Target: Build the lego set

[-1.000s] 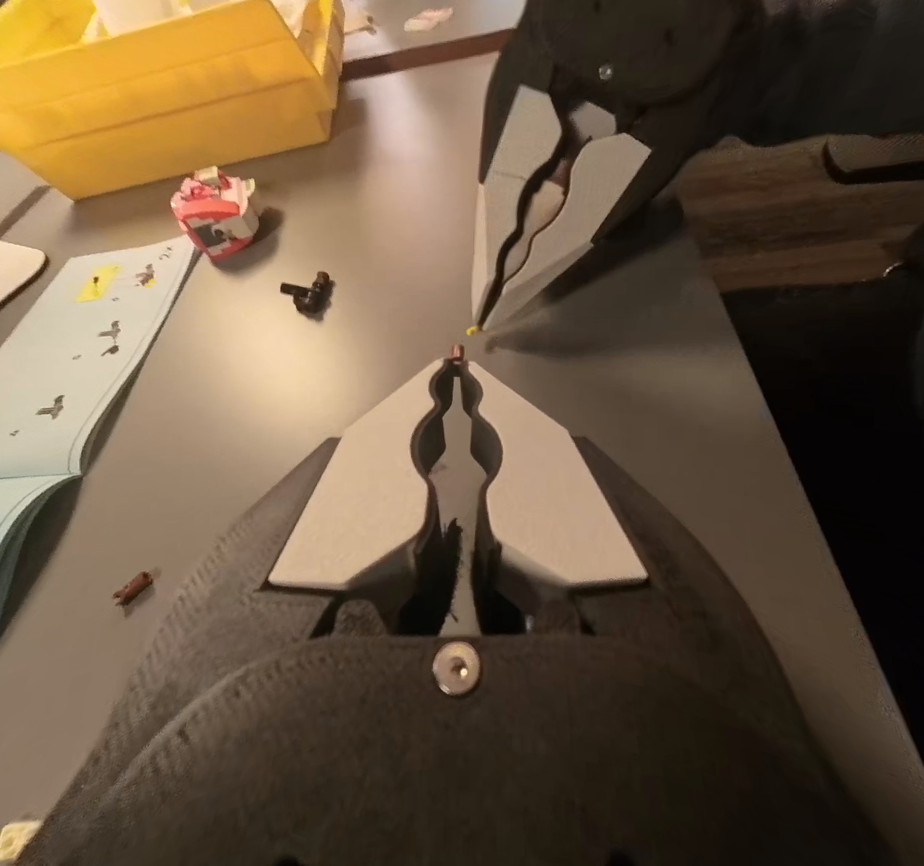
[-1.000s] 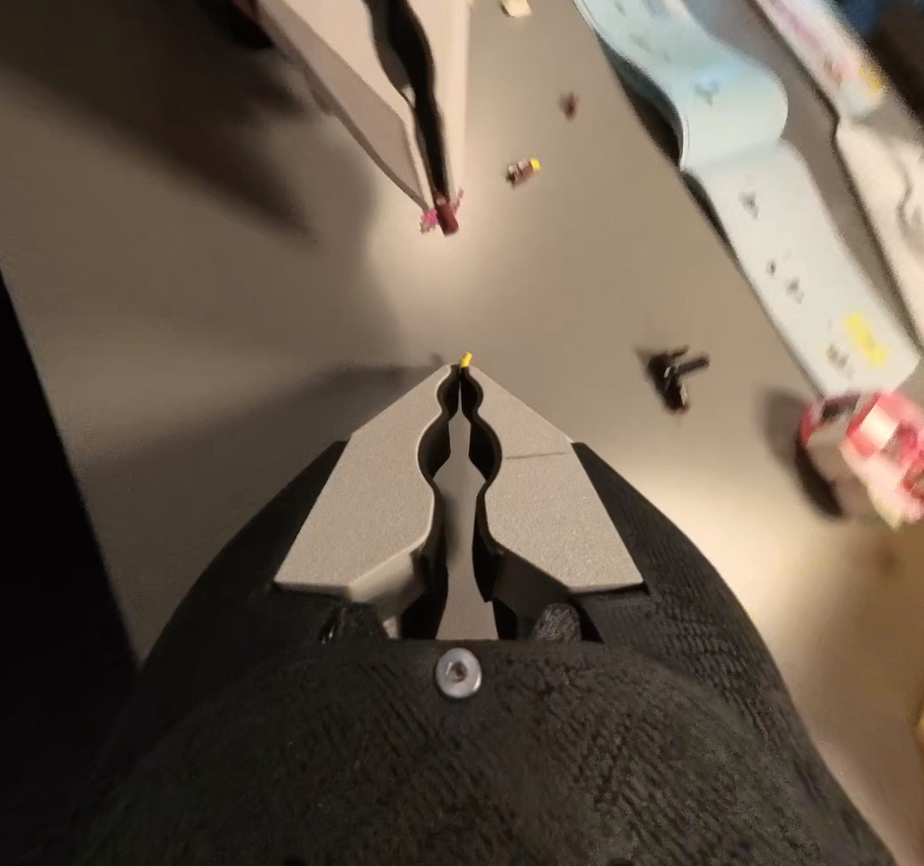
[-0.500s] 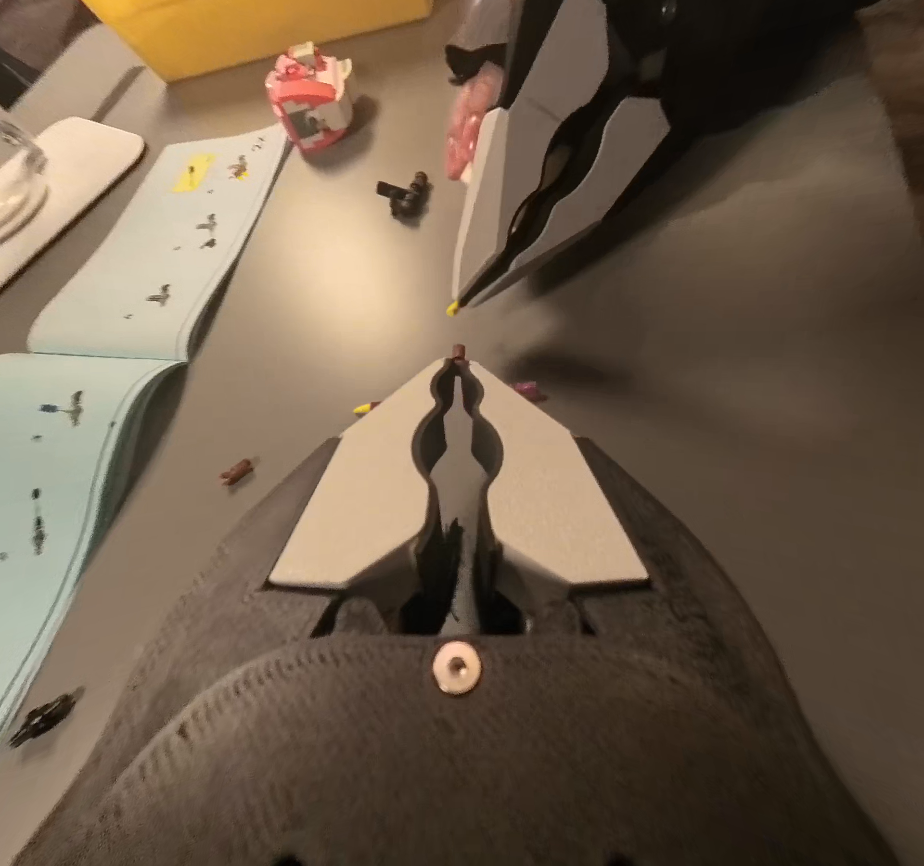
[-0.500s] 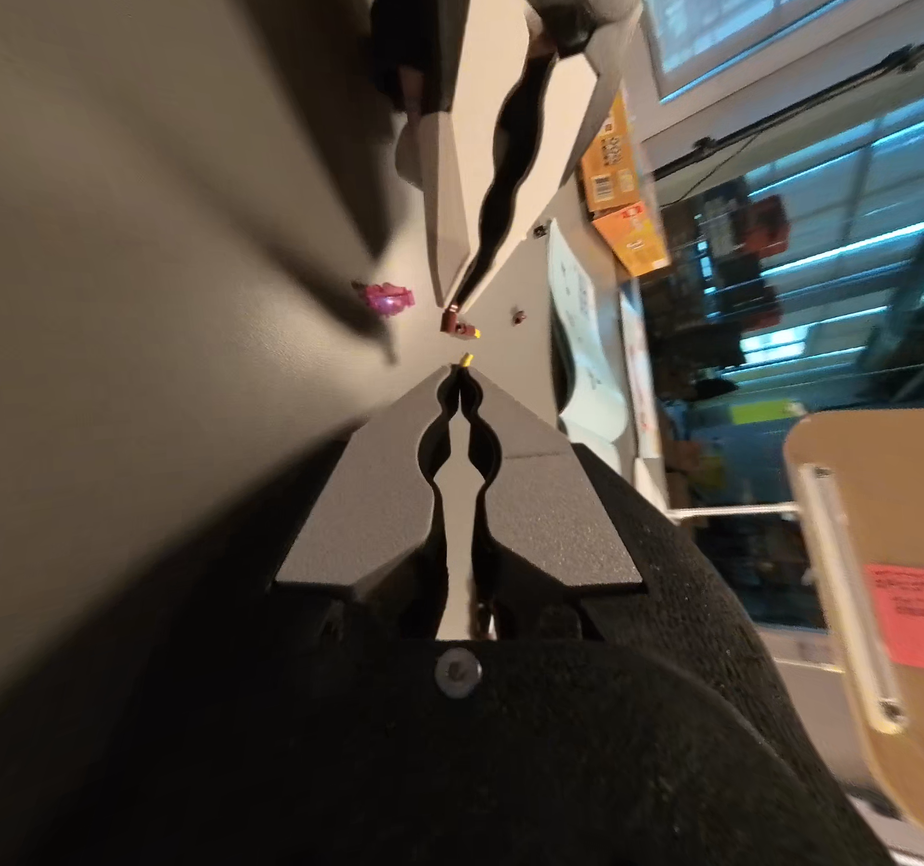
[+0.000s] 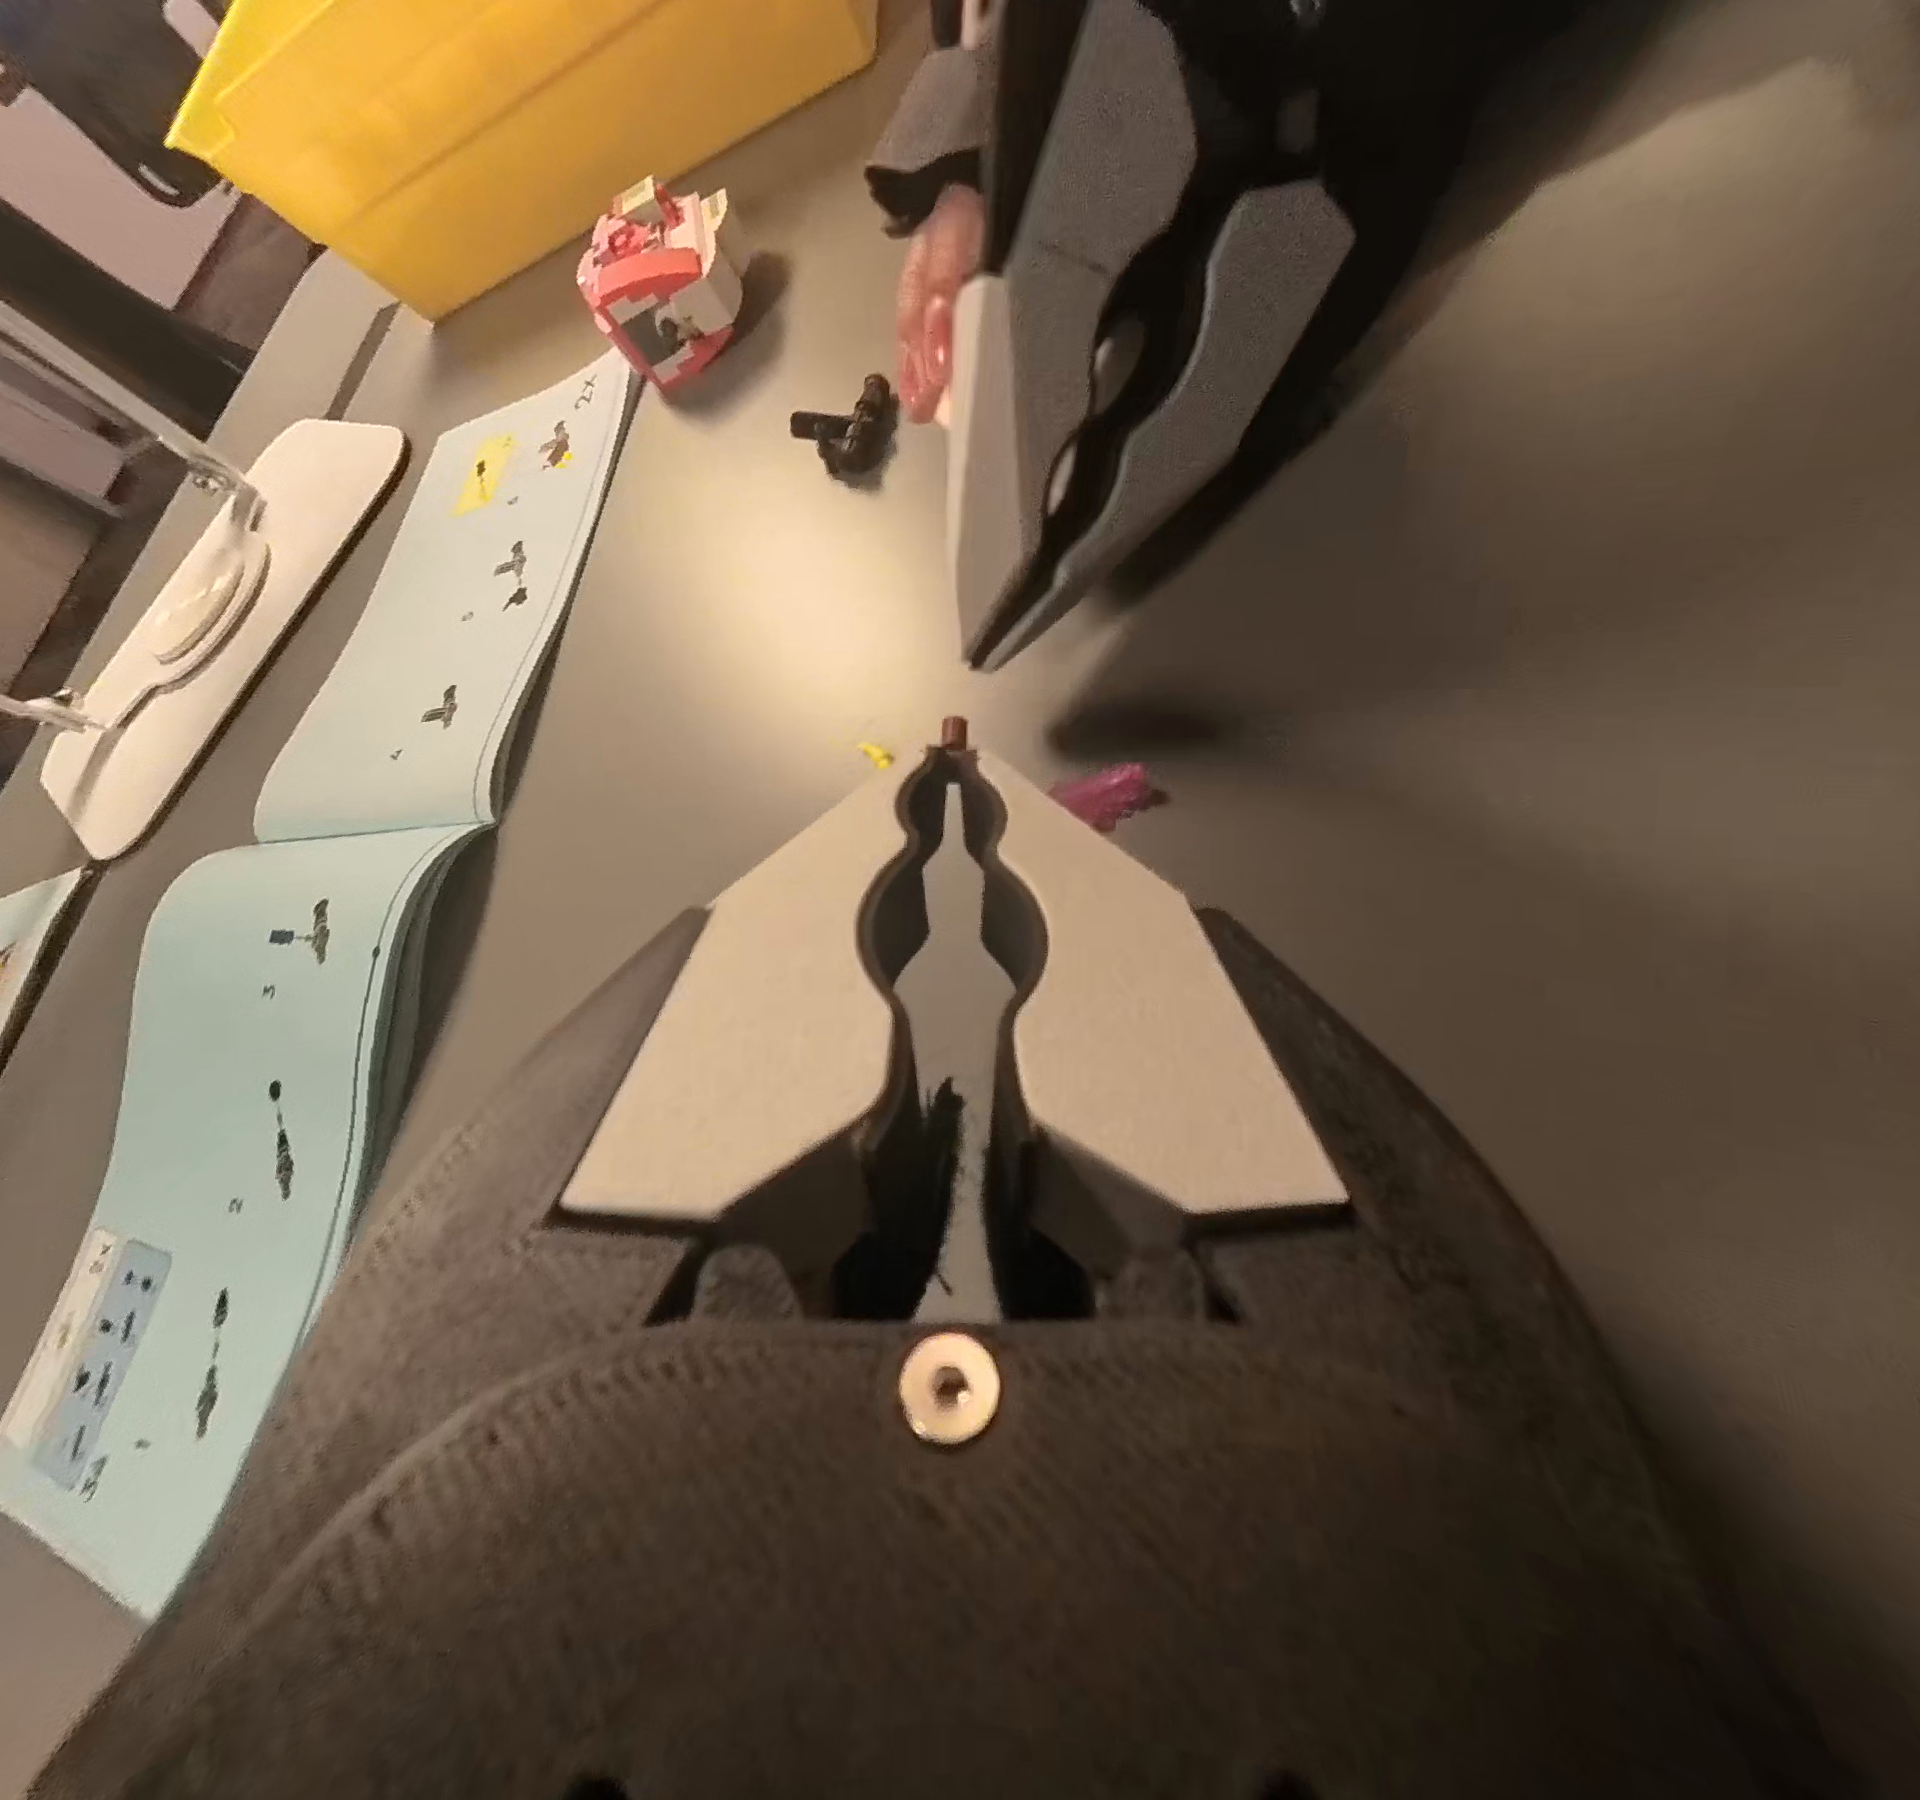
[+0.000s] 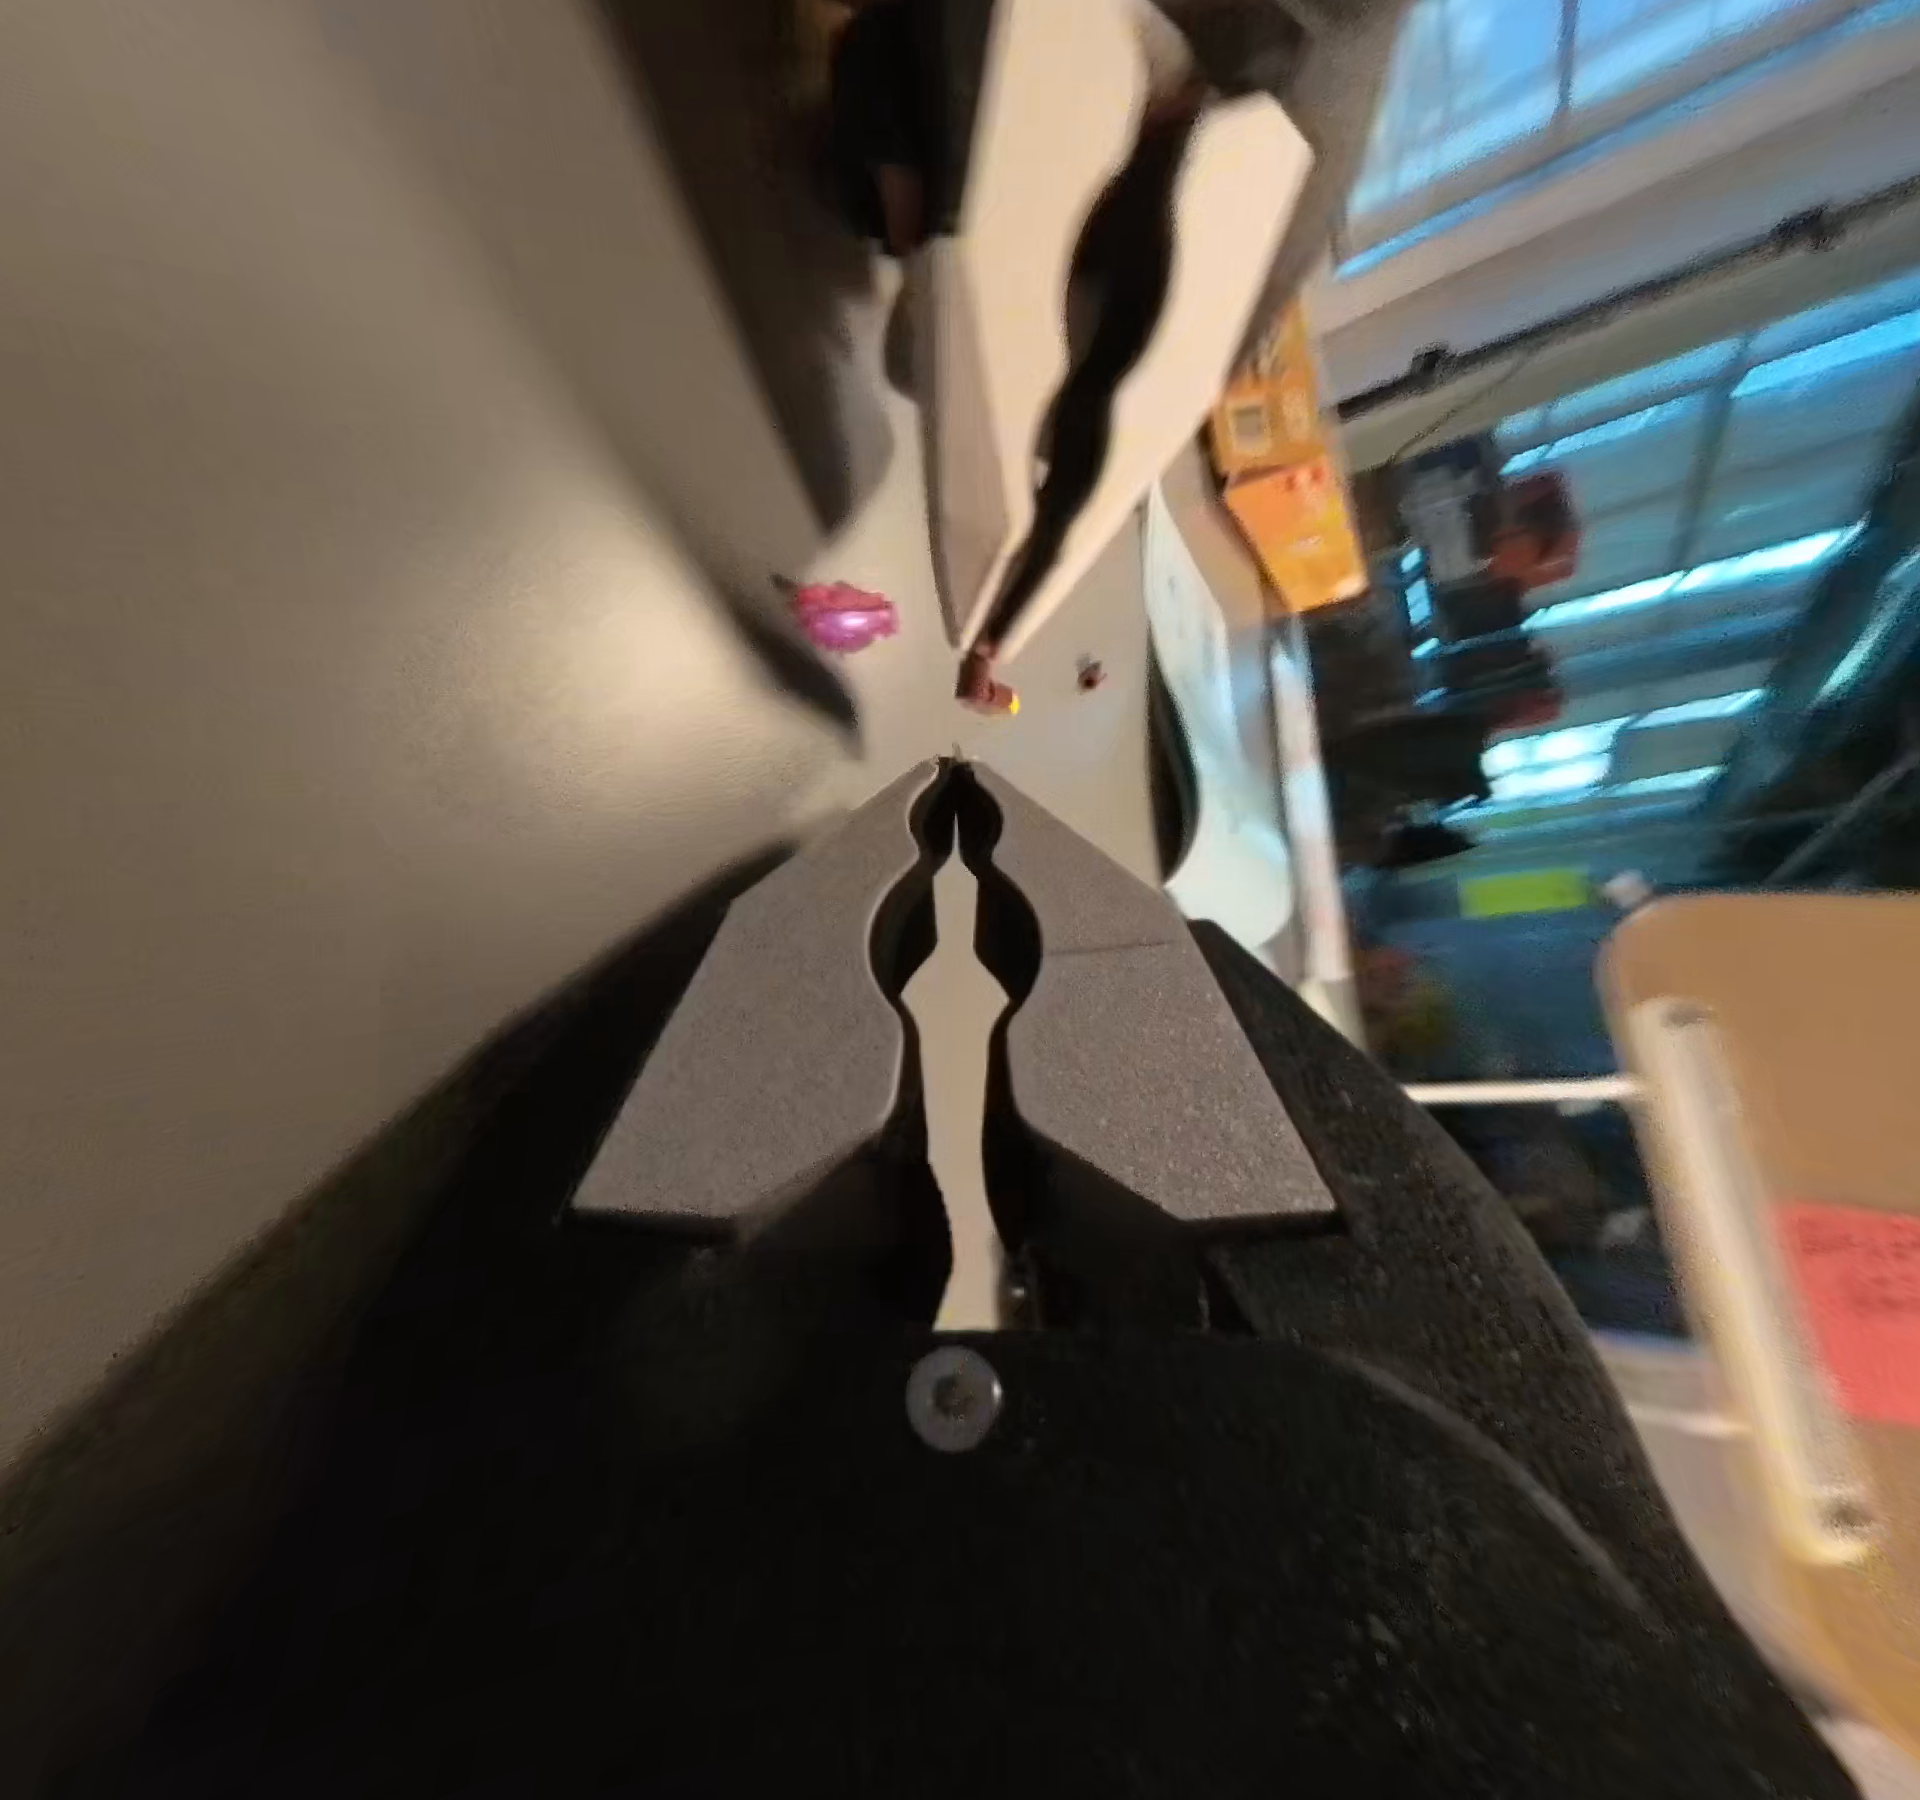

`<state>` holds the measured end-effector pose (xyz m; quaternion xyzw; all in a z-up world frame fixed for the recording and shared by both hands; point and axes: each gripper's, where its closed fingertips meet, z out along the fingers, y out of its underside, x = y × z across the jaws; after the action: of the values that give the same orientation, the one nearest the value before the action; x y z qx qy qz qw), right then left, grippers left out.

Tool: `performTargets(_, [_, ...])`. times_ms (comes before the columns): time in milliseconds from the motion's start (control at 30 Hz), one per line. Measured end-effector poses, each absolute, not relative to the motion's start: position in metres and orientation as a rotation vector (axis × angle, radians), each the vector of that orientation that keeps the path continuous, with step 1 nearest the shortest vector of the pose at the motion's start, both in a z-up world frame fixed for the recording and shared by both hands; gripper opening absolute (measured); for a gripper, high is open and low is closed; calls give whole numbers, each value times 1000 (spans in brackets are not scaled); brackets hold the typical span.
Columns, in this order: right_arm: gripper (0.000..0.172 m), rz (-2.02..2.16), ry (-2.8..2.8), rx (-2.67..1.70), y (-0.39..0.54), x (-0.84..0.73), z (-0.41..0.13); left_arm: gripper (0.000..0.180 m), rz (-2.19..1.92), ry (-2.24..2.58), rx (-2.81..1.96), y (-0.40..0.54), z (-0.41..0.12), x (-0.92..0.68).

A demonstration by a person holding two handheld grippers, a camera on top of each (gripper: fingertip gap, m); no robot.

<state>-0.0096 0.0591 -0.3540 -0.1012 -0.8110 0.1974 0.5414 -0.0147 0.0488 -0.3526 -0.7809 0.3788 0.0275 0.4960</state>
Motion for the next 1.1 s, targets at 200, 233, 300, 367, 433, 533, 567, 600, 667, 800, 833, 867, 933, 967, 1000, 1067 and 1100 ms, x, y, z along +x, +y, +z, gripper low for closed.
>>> performTargets(200, [9, 843, -2032, -692, 74, -18, -345, 2, 76, 854, -1952, 53, -356, -27])
performTargets(233, [10, 868, -2062, -749, 75, -20, -348, 2, 61, 841, -1976, 53, -358, -29])
performTargets(300, [10, 919, -2127, -846, 74, -22, -354, 2, 57, 810, -2009, 56, -360, -32])
performTargets(367, [10, 954, -2198, -921, 72, -22, -361, 2, 64, 789, -2032, 58, -361, -35])
performTargets(433, [12, 953, -2248, -955, 70, -22, -367, 2, 63, 781, -2052, 59, -364, -37])
performTargets(533, [18, 938, -2294, -853, 67, -24, -365, 2, 40, 778, -2068, 59, -365, -37])
performTargets(567, [19, 915, -2333, -808, 67, -25, -366, 2, 33, 776, -2067, 59, -365, -37])
performTargets(600, [19, 916, -2372, -757, 65, -25, -366, 1, 31, 776, -2061, 59, -364, -37])
performTargets(667, [21, 902, -2461, -678, 63, -28, -367, 2, 31, 776, -2053, 58, -363, -37])
performTargets(800, [21, 902, -2682, -627, 63, -28, -369, 2, 36, 775, -2054, 55, -363, -39])
performTargets(833, [19, 897, -2731, -625, 64, -28, -370, 2, 36, 777, -2054, 54, -363, -39])
performTargets(867, [15, 888, -2772, -629, 65, -28, -371, 2, 36, 779, -2055, 53, -363, -39])
performTargets(933, [6, 848, -2814, -614, 68, -30, -371, 2, 36, 786, -2058, 52, -364, -39])
performTargets(967, [4, 826, -2822, -596, 69, -31, -372, 2, 36, 791, -2060, 52, -365, -38])
performTargets(1000, [1, 806, -2826, -585, 69, -32, -372, 2, 37, 796, -2061, 51, -365, -38])
performTargets(1067, [1, 780, -2833, -594, 70, -32, -372, 2, 31, 800, -2060, 50, -365, -37])
performTargets(1100, [1, 771, -2829, -620, 70, -32, -372, 2, 30, 801, -2059, 50, -365, -37])
